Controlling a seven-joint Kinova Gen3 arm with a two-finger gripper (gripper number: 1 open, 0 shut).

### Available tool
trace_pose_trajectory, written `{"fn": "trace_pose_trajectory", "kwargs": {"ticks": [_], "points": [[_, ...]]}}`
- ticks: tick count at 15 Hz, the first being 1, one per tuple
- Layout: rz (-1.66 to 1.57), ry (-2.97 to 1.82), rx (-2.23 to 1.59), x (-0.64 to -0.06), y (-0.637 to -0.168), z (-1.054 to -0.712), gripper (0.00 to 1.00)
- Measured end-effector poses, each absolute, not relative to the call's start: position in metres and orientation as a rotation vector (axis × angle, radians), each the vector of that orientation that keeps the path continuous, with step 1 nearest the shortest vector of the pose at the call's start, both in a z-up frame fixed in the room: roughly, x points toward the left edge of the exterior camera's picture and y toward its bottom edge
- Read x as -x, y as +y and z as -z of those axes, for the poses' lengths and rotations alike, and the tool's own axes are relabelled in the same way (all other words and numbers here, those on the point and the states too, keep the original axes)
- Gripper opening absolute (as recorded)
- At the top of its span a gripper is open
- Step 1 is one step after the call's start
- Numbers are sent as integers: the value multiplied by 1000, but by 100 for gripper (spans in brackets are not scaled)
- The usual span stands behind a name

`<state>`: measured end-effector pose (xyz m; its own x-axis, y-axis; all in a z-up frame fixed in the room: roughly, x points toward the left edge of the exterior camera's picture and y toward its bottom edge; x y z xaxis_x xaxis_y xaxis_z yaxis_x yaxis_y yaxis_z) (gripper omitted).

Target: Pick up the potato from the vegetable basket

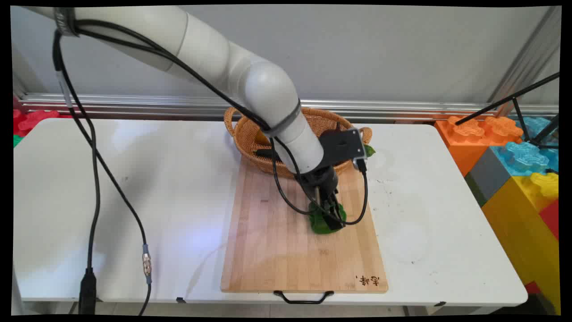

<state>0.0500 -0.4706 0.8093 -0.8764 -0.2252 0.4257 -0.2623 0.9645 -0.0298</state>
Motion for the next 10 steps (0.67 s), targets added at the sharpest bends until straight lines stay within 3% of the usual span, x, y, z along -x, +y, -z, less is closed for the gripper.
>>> {"fn": "trace_pose_trajectory", "kwargs": {"ticks": [10], "points": [[-234, -2712, -353, -108, -499, -887, 100]]}}
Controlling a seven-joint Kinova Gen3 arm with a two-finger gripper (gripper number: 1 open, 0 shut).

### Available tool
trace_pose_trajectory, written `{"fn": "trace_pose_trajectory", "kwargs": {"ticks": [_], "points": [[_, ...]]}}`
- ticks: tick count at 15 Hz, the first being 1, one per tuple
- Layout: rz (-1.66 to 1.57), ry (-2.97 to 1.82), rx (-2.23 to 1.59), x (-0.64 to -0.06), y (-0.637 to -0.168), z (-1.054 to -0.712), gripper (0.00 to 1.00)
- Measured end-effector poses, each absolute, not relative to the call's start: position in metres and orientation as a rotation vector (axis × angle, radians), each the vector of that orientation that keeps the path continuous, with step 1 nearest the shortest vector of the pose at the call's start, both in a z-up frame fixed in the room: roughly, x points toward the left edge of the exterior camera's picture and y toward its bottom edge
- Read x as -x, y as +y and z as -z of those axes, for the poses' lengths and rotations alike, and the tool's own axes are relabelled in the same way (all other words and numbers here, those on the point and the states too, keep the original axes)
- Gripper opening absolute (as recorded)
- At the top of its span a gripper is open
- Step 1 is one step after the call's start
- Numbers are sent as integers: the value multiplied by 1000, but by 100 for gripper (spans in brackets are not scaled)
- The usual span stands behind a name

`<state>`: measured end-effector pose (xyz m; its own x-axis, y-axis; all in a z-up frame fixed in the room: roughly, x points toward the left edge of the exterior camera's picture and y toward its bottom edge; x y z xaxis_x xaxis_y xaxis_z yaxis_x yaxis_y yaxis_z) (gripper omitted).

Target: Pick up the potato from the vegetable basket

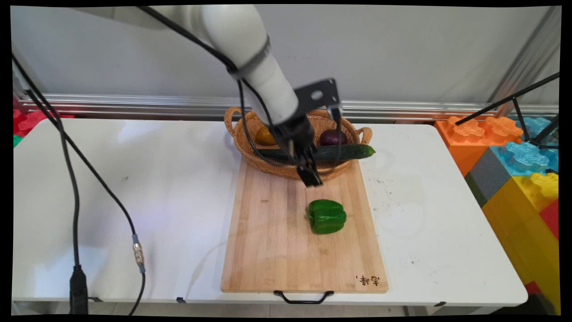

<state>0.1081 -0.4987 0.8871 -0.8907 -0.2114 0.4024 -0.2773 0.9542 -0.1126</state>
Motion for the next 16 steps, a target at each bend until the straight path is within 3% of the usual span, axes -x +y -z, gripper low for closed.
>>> {"fn": "trace_pose_trajectory", "kwargs": {"ticks": [7, 16], "points": [[-303, -2718, -480, -173, -533, -906, 100], [-297, -2709, -606, -219, -576, -872, 100]]}}
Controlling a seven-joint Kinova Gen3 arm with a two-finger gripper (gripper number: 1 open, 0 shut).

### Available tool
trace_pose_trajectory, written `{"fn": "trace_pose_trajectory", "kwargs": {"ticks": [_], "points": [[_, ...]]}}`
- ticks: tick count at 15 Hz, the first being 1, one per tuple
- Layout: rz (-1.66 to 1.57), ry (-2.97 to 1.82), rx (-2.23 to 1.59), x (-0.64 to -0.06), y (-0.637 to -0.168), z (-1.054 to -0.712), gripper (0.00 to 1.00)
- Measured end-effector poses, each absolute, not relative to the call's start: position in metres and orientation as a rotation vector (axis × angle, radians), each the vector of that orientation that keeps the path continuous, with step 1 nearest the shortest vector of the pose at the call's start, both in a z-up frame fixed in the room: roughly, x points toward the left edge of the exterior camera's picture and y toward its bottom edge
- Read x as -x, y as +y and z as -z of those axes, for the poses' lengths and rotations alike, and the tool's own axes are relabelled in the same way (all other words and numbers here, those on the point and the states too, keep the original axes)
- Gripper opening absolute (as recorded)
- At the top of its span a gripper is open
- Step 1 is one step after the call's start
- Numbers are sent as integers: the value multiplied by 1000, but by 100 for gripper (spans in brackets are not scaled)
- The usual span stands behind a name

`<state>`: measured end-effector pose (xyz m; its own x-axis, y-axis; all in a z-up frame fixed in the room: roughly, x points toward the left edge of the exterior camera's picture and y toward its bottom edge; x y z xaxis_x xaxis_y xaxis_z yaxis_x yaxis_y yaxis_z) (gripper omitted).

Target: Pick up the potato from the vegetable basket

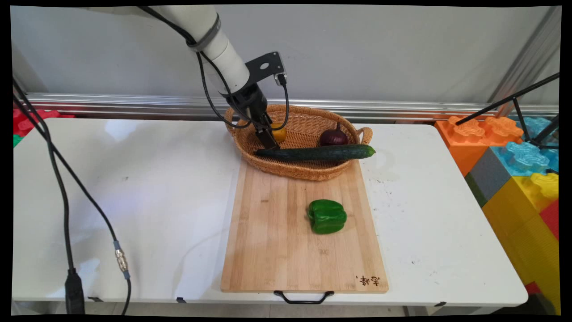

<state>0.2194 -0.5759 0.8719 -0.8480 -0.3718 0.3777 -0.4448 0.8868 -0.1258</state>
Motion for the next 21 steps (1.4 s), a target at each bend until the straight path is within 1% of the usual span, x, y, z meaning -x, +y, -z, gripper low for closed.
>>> {"fn": "trace_pose_trajectory", "kwargs": {"ticks": [8, 16, 19, 20, 21], "points": [[-409, -2676, -716, -233, -621, -845, 100], [-394, -2660, -767, -236, -644, -812, 100], [-398, -2650, -764, -235, -649, -804, 100], [-399, -2648, -760, -234, -651, -803, 0], [-398, -2648, -755, -234, -651, -801, 0]]}}
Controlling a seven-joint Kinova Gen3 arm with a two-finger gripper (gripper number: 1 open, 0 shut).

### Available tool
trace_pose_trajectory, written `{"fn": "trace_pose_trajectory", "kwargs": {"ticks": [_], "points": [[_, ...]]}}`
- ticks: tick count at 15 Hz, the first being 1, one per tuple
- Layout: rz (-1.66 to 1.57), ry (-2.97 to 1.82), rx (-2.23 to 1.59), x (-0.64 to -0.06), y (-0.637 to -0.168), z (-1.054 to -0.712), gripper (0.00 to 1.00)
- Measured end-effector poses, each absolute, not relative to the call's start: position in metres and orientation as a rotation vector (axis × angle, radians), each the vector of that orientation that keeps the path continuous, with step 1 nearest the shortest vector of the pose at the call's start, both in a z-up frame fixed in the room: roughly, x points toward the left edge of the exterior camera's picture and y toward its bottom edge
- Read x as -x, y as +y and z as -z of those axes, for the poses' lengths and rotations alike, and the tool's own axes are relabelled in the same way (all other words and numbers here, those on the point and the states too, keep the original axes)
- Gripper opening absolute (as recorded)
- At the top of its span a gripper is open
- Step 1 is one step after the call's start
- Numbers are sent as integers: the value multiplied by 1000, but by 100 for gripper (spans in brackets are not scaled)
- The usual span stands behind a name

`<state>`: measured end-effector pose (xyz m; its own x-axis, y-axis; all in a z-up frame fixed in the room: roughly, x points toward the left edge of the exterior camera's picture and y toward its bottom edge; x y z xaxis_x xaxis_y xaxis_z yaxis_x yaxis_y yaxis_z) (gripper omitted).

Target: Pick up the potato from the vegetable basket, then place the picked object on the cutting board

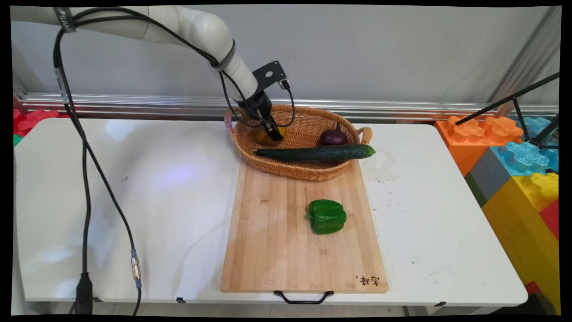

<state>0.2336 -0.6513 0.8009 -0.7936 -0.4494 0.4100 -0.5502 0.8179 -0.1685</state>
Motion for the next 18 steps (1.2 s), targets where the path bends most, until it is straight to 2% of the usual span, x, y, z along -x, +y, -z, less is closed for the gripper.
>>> {"fn": "trace_pose_trajectory", "kwargs": {"ticks": [6, 13, 18], "points": [[-425, -2658, -761, -234, -637, -815, 0], [-577, -2635, -714, -198, -592, -907, 0], [-475, -2667, -620, -169, -540, -952, 0]]}}
